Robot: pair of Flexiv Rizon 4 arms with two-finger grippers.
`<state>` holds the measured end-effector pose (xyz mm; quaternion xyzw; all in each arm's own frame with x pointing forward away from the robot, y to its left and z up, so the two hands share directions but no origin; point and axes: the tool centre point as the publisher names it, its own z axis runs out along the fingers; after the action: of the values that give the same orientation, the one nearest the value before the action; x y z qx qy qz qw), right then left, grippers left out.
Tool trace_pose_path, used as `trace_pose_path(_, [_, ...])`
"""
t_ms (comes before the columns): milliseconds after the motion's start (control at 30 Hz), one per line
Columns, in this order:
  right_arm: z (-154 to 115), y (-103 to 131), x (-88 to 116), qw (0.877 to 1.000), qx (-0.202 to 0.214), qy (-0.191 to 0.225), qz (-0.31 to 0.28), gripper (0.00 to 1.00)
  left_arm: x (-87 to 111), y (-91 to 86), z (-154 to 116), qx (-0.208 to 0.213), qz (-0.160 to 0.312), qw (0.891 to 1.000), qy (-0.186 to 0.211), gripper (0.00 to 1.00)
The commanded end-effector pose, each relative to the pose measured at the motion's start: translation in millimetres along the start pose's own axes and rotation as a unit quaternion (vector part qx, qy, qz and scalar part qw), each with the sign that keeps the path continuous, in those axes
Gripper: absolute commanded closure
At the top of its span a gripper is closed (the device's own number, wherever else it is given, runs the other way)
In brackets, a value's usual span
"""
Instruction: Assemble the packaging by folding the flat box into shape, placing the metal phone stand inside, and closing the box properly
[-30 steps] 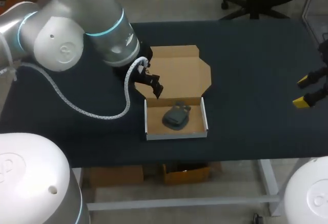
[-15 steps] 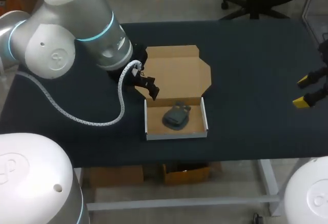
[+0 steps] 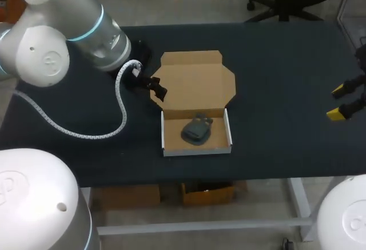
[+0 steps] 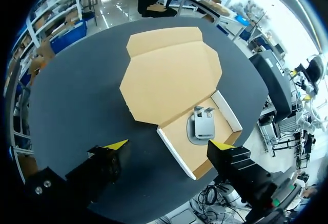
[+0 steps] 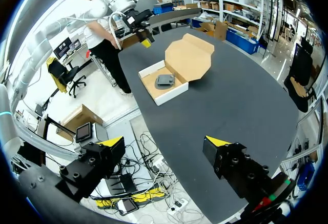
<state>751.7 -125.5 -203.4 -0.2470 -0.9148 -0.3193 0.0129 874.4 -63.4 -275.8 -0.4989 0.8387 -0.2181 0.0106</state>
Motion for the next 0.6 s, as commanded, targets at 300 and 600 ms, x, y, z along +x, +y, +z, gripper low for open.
trace_pose_path(300, [-1, 0, 0, 1.000, -0.001, 0.001, -0.001, 0.00, -43.9, -13.0, 8, 0.015, 0.023, 0.998, 0.050, 0.00])
trace_pose_path(600, [-1, 0, 0, 1.000, -0.001, 0.001, -0.001, 0.00, -65.6, -24.0, 18, 0.014, 0.034, 0.996, 0.080, 0.00])
